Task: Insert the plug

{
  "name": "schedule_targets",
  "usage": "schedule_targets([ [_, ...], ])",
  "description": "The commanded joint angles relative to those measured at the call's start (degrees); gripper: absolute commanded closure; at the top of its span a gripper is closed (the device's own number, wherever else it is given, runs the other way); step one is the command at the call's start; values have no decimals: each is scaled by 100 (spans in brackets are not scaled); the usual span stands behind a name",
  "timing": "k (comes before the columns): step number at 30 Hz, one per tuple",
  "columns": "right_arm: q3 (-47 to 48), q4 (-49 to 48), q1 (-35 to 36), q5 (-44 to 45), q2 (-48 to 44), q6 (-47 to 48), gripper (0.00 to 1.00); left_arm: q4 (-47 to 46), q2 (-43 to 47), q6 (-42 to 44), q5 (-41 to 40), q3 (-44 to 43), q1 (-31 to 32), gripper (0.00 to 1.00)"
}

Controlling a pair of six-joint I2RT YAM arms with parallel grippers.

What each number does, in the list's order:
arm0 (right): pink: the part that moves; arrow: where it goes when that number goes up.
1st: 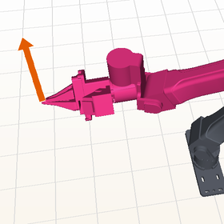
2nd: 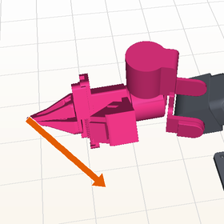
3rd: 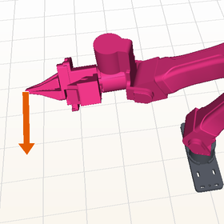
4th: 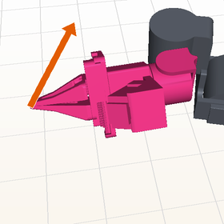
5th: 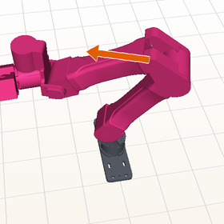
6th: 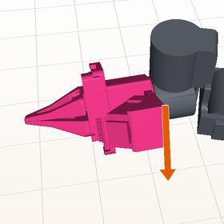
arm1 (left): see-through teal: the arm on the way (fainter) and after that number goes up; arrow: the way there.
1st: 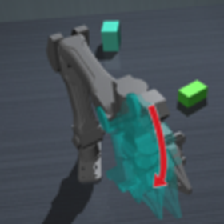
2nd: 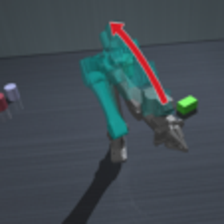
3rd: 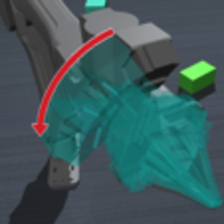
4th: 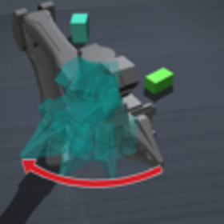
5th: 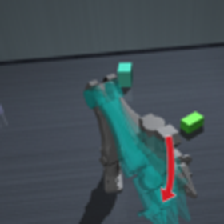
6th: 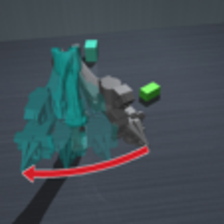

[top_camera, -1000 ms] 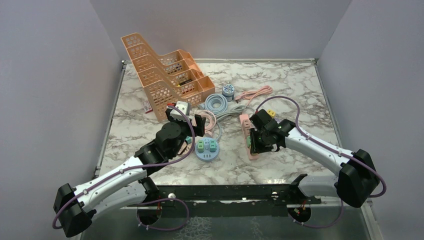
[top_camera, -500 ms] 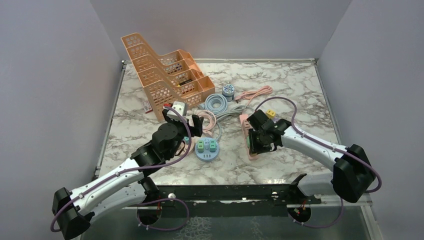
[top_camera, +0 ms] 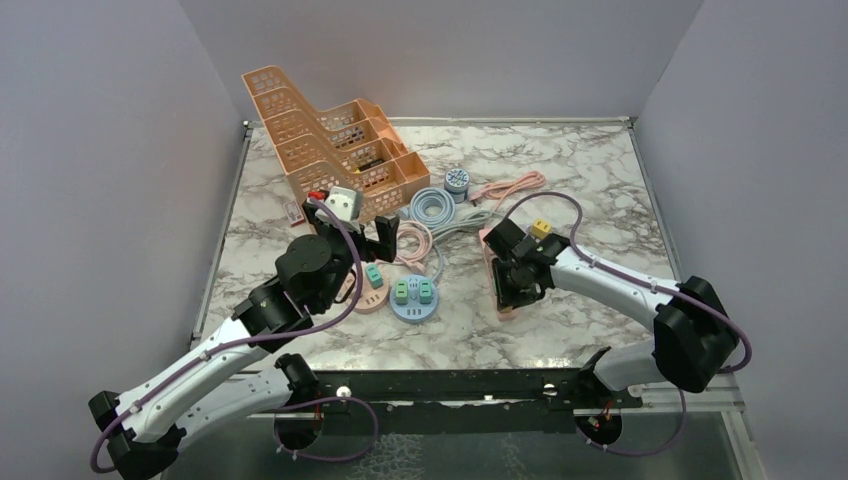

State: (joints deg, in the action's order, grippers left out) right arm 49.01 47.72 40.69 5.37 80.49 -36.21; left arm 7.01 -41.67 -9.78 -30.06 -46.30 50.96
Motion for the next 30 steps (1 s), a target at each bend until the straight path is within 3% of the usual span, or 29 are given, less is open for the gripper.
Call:
schedule_targets([
  [1,-449,-398,97,573,904,-307,99,200,103,158,-244,-142,-14,1],
  [8,-657,-757,185,564,1307,-490,99,409,134,-202,-653,-186,-15,1],
  [13,-779,-1134,185,334,1426,-450,99,1306,76,-958,-715,-471,-16,1],
  [16,-544,-875,185,400,1211,-530,99,1777,135,-1388,-503,-598,-16,1],
  [17,-461,-765,185,423,1042,-554,94,1911,180,-1519,-448,-633,-16,1],
  [20,-9,-278,185,478,379,-604,65,2355,365,-1971,-107,-781,-14,1],
  [23,812,491,185,498,-87,-593,50,2780,431,-2168,558,-1038,-16,1],
  [30,1836,1406,185,684,-1215,-696,38,3536,540,-2117,1055,-1481,-14,1],
])
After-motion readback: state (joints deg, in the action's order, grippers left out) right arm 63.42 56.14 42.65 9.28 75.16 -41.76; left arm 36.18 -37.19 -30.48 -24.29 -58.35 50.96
